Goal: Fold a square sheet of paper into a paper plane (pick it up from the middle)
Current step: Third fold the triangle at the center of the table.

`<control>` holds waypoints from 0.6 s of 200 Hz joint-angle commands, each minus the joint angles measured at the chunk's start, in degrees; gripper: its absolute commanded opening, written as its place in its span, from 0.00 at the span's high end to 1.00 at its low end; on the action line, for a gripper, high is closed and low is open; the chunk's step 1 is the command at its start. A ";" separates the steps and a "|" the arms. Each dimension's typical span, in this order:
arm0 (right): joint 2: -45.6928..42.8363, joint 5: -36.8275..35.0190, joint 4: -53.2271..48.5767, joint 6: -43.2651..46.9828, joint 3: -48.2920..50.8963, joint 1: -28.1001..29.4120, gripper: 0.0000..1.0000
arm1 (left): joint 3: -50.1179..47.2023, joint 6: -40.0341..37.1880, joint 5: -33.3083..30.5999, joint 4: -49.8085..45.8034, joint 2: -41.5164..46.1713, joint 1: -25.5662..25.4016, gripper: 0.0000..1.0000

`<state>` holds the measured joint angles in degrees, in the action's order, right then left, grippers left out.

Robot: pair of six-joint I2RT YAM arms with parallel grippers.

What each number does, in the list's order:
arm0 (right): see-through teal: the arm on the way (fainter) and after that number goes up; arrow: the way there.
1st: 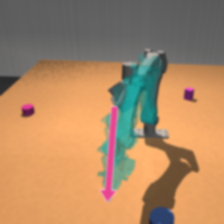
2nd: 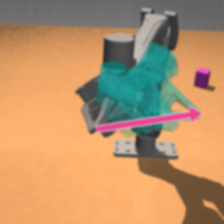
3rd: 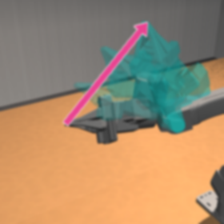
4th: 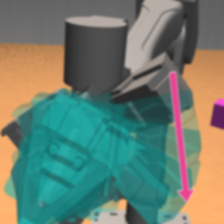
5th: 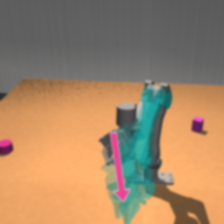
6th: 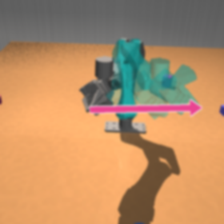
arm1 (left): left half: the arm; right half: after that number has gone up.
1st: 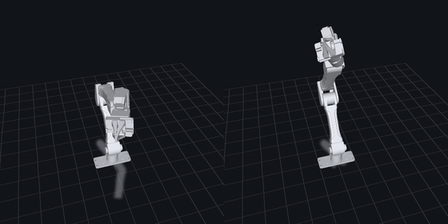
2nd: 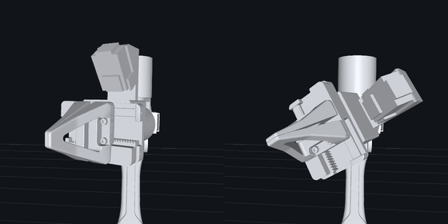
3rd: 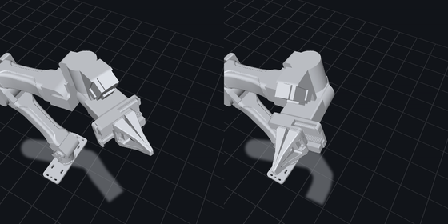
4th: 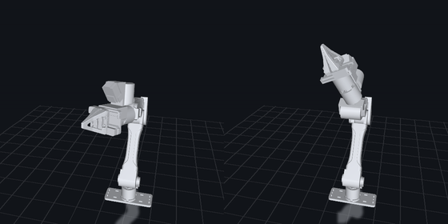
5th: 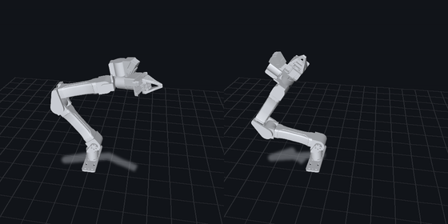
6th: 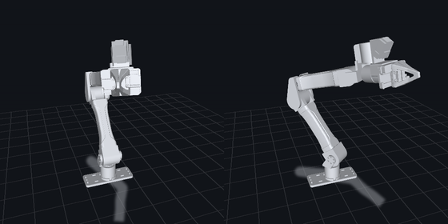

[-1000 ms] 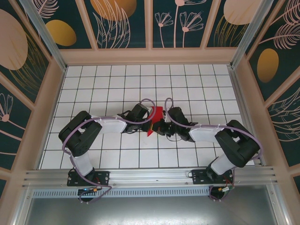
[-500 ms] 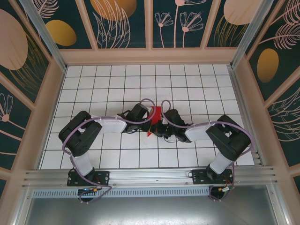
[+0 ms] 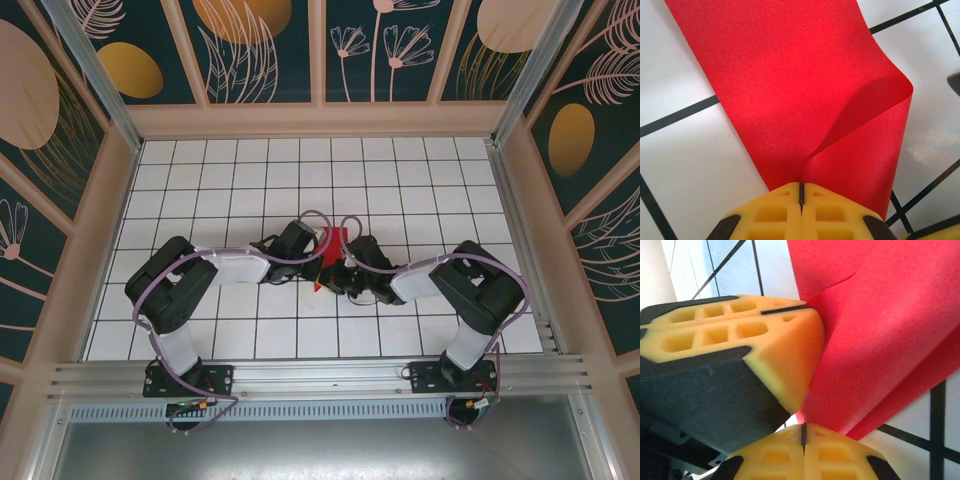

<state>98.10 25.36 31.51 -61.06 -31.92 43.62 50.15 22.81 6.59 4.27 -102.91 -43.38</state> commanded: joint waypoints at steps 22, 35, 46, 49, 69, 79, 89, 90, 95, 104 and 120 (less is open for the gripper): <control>0.52 -1.37 1.21 -0.89 1.95 0.95 0.96 | -1.01 -0.21 1.50 -1.55 -1.74 0.14 1.00; -0.72 -1.60 -0.11 -0.15 1.78 0.94 0.96 | -1.24 -0.21 1.49 -1.55 -1.62 0.16 1.00; -1.84 -1.79 -1.10 0.11 1.52 0.90 0.95 | -1.19 -0.21 1.71 -1.50 -1.72 0.18 1.00; -2.13 -1.85 -1.32 0.14 1.51 1.01 0.96 | -1.19 -0.21 1.75 -1.51 -1.82 0.14 1.00; -3.42 -1.52 -1.53 0.06 1.17 1.03 0.95 | -1.20 -0.20 1.69 -1.48 -1.87 0.13 1.00; -3.48 -1.05 -1.02 -0.07 0.92 1.12 0.95 | -1.27 -0.12 1.65 -1.38 -1.78 0.16 1.00; -3.24 -0.71 -0.44 -0.40 0.72 1.34 0.95 | -1.13 -0.06 1.67 -1.38 -1.94 0.18 1.00; -3.21 -0.69 -0.37 -0.43 0.72 1.36 0.95 | -1.12 -0.05 1.67 -1.42 -1.94 0.15 1.00; -2.99 -0.60 -0.02 -0.53 0.64 1.51 0.95 | -1.02 -0.12 1.74 -1.46 -1.99 0.13 1.00; -2.51 -0.52 0.22 -0.71 0.47 1.72 0.95 | -1.02 0.01 1.76 -1.48 -2.02 0.13 1.00; -1.17 -0.06 1.17 -1.17 0.29 2.23 0.95 | -0.77 -0.04 1.93 -1.45 -2.13 0.15 1.00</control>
<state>96.16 24.49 30.68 -61.73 -30.89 44.82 50.15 22.79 7.03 4.32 -102.91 -43.38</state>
